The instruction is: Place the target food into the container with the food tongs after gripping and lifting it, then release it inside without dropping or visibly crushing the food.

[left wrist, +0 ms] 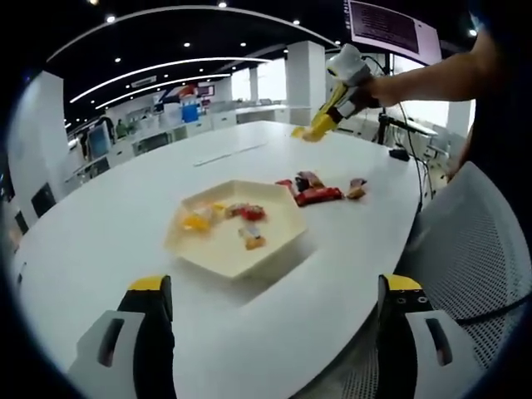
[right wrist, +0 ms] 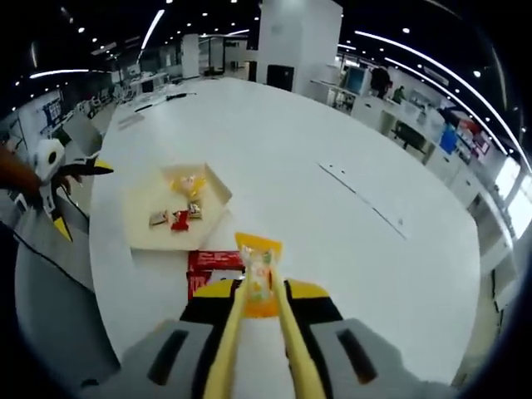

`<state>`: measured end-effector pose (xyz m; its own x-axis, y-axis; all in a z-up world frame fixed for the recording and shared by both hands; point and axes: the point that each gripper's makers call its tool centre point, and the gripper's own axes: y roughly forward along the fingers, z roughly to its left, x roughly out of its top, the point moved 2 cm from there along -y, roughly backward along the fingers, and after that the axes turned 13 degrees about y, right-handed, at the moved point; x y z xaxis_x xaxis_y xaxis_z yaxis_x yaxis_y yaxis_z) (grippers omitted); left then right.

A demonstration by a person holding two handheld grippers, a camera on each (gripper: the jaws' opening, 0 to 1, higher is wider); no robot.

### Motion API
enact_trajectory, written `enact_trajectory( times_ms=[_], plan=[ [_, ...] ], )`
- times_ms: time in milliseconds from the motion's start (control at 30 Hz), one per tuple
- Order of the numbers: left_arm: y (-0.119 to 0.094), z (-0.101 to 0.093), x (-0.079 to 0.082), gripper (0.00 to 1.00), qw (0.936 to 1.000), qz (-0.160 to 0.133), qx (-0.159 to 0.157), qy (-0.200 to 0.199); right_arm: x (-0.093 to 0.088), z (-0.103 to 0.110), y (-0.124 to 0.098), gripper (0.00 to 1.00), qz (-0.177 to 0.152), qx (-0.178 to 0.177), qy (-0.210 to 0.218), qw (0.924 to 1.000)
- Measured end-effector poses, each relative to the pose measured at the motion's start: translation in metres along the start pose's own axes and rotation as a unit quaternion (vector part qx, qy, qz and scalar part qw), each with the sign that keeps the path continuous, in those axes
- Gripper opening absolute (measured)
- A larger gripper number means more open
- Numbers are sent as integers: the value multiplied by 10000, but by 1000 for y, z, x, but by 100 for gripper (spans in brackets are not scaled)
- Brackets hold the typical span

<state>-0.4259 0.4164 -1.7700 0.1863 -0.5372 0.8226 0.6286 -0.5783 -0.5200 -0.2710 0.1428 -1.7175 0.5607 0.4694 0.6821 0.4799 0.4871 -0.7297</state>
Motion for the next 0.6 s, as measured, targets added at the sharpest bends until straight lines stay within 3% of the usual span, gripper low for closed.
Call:
enact_trajectory(
  times_ms=[600],
  plan=[
    [0, 2, -2, 99, 9998, 101, 81, 143, 64, 82, 35, 21, -175, 658, -503, 9964]
  ],
)
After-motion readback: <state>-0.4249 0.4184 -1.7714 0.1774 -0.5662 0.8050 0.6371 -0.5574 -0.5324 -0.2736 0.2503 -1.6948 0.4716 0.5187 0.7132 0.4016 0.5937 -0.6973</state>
